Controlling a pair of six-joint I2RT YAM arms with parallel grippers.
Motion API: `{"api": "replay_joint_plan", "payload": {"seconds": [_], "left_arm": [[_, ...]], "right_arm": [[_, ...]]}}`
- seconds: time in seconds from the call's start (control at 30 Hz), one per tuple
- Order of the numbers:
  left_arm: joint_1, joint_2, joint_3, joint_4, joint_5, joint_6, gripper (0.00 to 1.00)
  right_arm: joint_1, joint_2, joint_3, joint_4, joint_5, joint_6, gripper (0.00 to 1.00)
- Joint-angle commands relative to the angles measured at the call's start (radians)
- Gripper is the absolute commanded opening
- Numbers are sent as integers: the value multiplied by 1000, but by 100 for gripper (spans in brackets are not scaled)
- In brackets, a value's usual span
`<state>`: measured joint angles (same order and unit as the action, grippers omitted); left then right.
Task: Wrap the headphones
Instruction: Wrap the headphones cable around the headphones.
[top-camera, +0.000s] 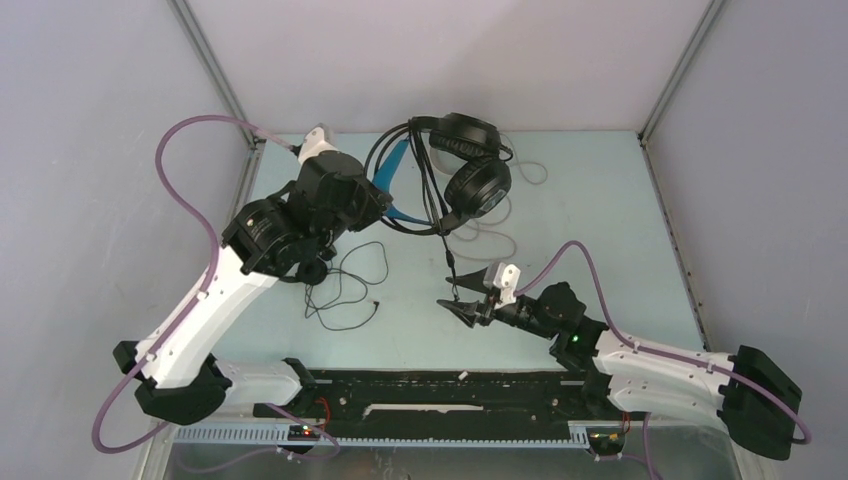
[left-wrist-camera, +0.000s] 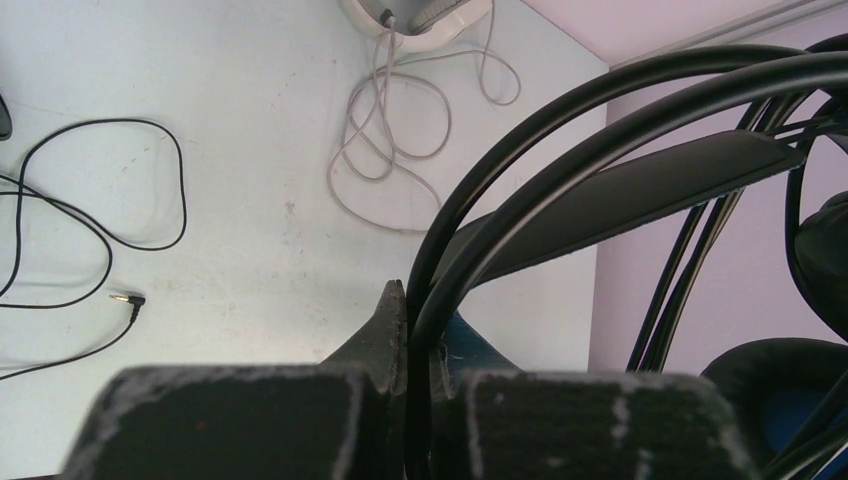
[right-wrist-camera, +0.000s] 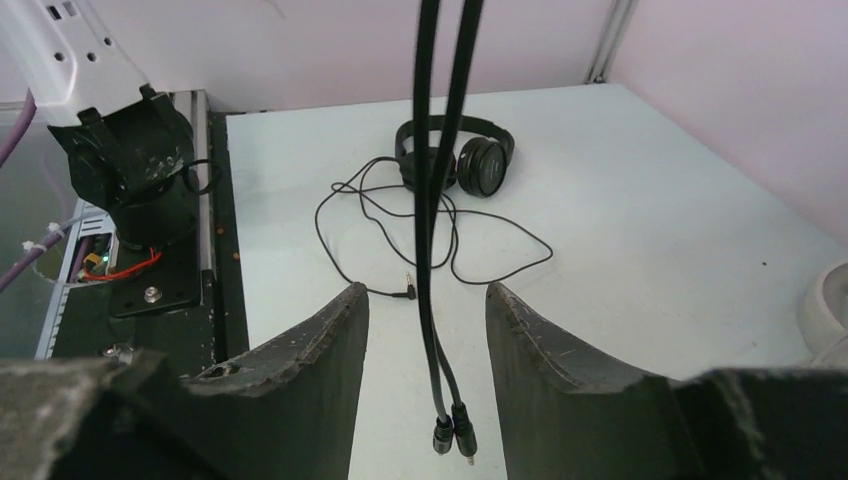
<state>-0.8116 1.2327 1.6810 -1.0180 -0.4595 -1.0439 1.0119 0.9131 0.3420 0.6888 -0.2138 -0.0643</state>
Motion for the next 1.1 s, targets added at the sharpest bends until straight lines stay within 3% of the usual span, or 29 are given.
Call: {"api": "replay_joint_plan", "payload": {"seconds": [0.0,0.37,0.8,0.97,1.07], "left_arm": [[4,-43,-3,112,23,-17,0],[4,-73,-22,116,30,-16,0],[4,-77,-29,135,53,-12,0],[4,-83,-30,137,62,-13,0],[5,-89,-42,162,107,17,0]], "right_arm": [[-4,43,-1,91,-8,-4,50],[-3,104,-69,211,55,27,42],[-2,161,-69,254,46,31,47],[-3,178,-73,264,52,26,37],[-7,185,-87,297,48,38,16]]}}
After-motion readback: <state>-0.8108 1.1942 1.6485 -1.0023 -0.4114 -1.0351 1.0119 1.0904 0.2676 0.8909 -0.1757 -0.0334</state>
